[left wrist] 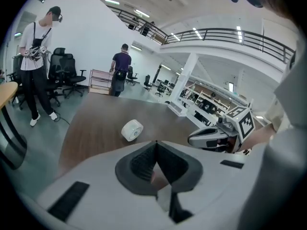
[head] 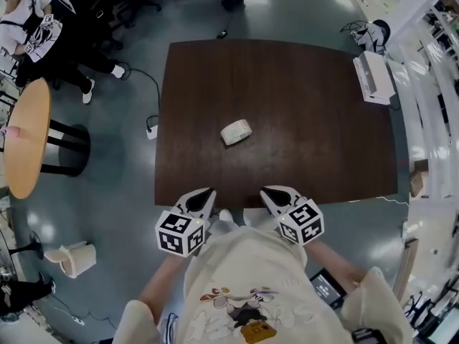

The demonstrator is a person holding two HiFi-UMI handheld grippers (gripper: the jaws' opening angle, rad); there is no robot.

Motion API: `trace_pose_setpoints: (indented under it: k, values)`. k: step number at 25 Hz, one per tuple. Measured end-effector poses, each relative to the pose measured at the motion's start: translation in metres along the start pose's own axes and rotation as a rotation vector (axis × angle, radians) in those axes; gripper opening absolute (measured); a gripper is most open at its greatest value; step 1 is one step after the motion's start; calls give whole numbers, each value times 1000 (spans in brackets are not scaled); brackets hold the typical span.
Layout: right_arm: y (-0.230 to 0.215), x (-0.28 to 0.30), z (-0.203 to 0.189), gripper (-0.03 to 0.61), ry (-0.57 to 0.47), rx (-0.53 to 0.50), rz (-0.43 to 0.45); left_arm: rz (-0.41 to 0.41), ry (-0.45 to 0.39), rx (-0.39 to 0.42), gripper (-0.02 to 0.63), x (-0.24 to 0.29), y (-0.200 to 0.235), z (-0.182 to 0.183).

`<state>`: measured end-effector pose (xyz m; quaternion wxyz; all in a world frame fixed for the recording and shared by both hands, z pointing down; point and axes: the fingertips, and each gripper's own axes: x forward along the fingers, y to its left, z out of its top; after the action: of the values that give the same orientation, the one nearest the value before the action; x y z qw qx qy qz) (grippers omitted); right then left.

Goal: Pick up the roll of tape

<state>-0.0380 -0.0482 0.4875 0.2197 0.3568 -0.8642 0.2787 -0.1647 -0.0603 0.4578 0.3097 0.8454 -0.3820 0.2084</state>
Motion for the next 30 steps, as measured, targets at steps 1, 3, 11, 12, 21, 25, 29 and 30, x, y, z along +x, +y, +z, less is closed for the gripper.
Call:
trace_pose_setpoints:
  k: [1,3,11,12,21,25,29,30]
  values:
    - [-8,3,3,6,-2,-8,-1,4,15,15,6,8,3,3]
    - [-23,8,8,6,-5,-19,-6,3,41,43,6,23,7,8]
    - [-53,27,22,6,10,-43,36,-50,113,69,6,74,24,31]
    - [-54,29,22,6,15,-45,43,-61,130,73,6,80,28,32]
    - [-72,60,22,6,57,-56,93,-176,279,122,6,139,73,44]
    - [-77,67,19,6,66,-41,111,-283,329,118,16,160,80,55]
    - [-85,72,19,6,72,-29,121,-398,383,110,28,177,90,67]
    - [-87,73,19,6,73,-29,123,-427,404,110,32,182,93,68]
